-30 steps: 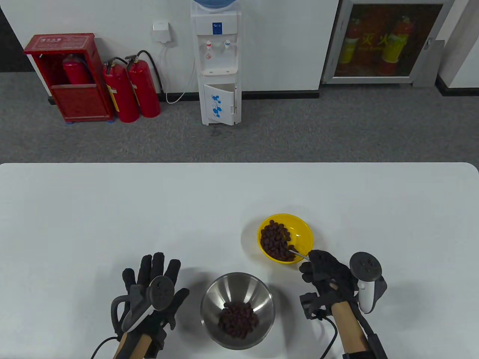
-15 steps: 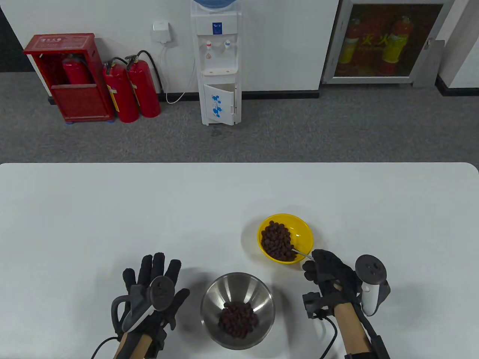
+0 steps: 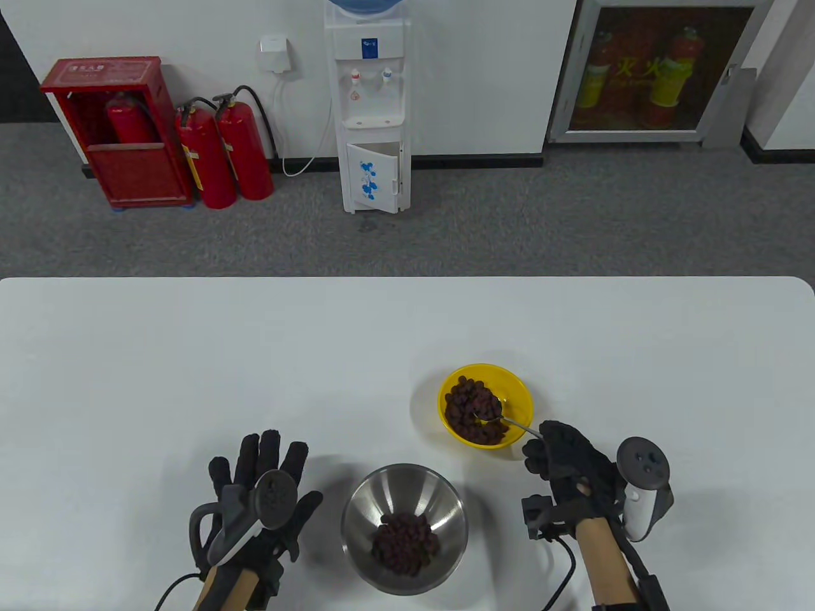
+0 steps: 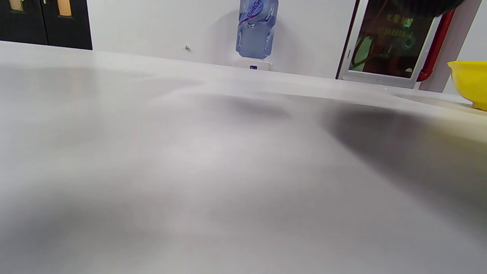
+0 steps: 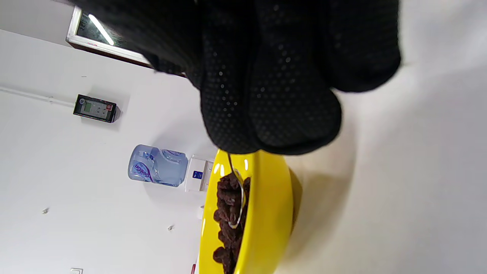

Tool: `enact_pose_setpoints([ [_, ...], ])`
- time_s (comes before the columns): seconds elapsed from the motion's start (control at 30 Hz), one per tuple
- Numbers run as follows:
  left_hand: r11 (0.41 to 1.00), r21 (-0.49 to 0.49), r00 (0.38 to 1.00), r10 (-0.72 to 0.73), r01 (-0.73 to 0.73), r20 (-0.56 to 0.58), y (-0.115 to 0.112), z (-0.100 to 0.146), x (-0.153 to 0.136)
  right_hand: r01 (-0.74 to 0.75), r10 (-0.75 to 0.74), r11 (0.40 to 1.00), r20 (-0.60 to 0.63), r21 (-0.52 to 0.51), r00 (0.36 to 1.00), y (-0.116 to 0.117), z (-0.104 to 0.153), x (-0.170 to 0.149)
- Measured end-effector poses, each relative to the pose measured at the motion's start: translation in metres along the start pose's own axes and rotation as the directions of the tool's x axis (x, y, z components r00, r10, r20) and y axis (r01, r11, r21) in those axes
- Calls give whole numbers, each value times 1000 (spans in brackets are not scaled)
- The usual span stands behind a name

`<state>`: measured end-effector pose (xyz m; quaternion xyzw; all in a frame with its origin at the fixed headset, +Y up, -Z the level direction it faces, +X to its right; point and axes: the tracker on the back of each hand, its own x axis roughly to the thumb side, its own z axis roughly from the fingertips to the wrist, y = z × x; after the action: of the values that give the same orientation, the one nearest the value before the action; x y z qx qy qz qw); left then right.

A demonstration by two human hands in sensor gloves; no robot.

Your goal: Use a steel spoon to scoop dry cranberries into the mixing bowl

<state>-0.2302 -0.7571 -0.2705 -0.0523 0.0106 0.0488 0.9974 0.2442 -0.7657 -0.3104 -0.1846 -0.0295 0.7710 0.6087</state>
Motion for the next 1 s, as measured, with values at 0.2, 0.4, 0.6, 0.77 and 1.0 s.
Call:
enact_pose_setpoints([
  [0.2, 1000, 1, 1000, 0, 0, 1, 0, 0, 0, 10, -10, 1000, 21, -2, 1000, -3, 3, 3],
  [0.4, 1000, 2, 1000, -1, 1, 2, 0, 0, 0, 17, -18, 1000, 41, 2, 999, -4, 5, 5],
  [0.6, 1000, 2, 1000, -3, 3, 1, 0, 1, 1, 19, -20, 1000, 80, 14, 997, -6, 10, 12],
  [0.77, 1000, 0, 1000, -3, 3, 2, 0, 1, 1, 4, -11, 998, 126, 55, 992, -6, 19, 21],
  [1.0, 1000, -2, 1000, -4, 4, 1, 0, 1, 1, 42, -77, 986, 215, 160, 974, 7, 35, 36],
])
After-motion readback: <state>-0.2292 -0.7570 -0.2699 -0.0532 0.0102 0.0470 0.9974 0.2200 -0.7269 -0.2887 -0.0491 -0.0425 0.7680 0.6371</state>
